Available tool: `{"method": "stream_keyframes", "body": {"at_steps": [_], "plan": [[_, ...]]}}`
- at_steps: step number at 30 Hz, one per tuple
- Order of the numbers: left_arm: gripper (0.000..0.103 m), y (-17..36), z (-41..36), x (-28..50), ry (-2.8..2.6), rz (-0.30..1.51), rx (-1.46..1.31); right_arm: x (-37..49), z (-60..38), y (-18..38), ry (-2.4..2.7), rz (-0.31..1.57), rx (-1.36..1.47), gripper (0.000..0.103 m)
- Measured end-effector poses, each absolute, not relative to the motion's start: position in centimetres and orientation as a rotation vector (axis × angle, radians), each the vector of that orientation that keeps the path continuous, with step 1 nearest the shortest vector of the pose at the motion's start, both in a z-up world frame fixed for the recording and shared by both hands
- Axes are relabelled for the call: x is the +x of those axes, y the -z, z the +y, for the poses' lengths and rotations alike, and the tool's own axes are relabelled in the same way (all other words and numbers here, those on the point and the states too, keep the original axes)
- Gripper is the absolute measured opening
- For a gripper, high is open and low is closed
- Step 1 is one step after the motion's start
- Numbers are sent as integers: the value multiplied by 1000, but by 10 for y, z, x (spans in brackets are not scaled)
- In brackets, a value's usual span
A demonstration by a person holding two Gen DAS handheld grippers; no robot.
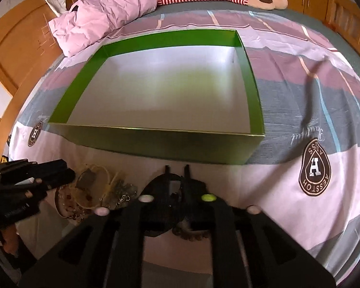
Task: Organize jewelry
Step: 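Close the left tool on the cream watch while the right tool grasps the black watch, then carry both watches over the green box and open both tools to drop them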
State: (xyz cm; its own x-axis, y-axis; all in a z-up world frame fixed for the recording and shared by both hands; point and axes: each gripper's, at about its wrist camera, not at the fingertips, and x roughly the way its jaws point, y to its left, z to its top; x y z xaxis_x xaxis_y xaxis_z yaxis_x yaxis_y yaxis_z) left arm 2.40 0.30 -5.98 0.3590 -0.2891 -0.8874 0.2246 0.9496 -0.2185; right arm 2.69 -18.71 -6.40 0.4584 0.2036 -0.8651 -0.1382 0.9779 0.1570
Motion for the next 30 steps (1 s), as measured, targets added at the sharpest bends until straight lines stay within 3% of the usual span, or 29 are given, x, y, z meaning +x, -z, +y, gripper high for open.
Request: {"method": "stream_keyframes", "body": {"at_steps": [1,7,9,10,12,13,19,30], "plan": [[39,62,3,23,333,1161,-59,27,-186,64,-211,1081,59,37],[41,81,-5,26,312,1220,-15,24,-171,81,-225,1148,-51,38],[41,87,-9,28,304,1236,3,23,-167,86,-224,1161,-79,30],[40,89,-11,28,296,1236,17,21,-165,86,-219,1156,-97,18],[34,91,-13,29,288,1238,29,19,-163,83,-229,1136,-106,8],[24,92,-14,29,296,1242,17,18,-162,80,-239,1128,-101,7],[24,78,-11,29,297,1201,-17,14,-165,60,-284,1044,-68,5],[24,4,11,39,362,955,-113,25,-177,-3,-346,781,76,5]]}}
